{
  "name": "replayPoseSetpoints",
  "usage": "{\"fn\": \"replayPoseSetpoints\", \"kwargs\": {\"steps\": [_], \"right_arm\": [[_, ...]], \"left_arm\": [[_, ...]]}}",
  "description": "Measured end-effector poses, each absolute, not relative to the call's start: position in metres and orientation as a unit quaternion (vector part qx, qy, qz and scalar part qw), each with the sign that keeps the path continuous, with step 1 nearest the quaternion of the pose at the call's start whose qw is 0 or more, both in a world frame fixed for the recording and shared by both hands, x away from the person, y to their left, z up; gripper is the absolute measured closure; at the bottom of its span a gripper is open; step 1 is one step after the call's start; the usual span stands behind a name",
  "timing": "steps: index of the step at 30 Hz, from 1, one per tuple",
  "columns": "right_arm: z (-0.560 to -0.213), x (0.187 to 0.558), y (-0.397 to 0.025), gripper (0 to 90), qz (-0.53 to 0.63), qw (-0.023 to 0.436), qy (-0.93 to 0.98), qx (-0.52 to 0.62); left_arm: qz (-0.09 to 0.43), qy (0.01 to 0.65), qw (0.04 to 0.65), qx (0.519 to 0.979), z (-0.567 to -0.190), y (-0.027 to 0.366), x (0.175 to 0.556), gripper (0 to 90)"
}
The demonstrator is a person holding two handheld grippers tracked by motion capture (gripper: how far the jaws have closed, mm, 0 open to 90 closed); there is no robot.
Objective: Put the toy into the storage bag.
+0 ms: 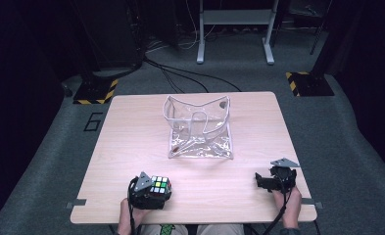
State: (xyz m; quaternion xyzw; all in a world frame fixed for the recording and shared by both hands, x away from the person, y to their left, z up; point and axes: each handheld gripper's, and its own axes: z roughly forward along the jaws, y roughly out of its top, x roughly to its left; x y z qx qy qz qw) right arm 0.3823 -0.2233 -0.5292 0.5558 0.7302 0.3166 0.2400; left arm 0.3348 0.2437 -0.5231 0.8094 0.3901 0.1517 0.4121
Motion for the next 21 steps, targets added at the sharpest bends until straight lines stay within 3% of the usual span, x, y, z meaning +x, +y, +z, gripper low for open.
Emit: {"fn": "replayPoseSetpoints", "kwargs": {"steps": [21], "right_arm": [[-0.529,0.382,-0.223,4.7,0.317,0.24,0.73,0.556]], "left_arm": [[0.164,0.382,0.432,0.8,-0.503,0.246,0.346,16.3]]}}
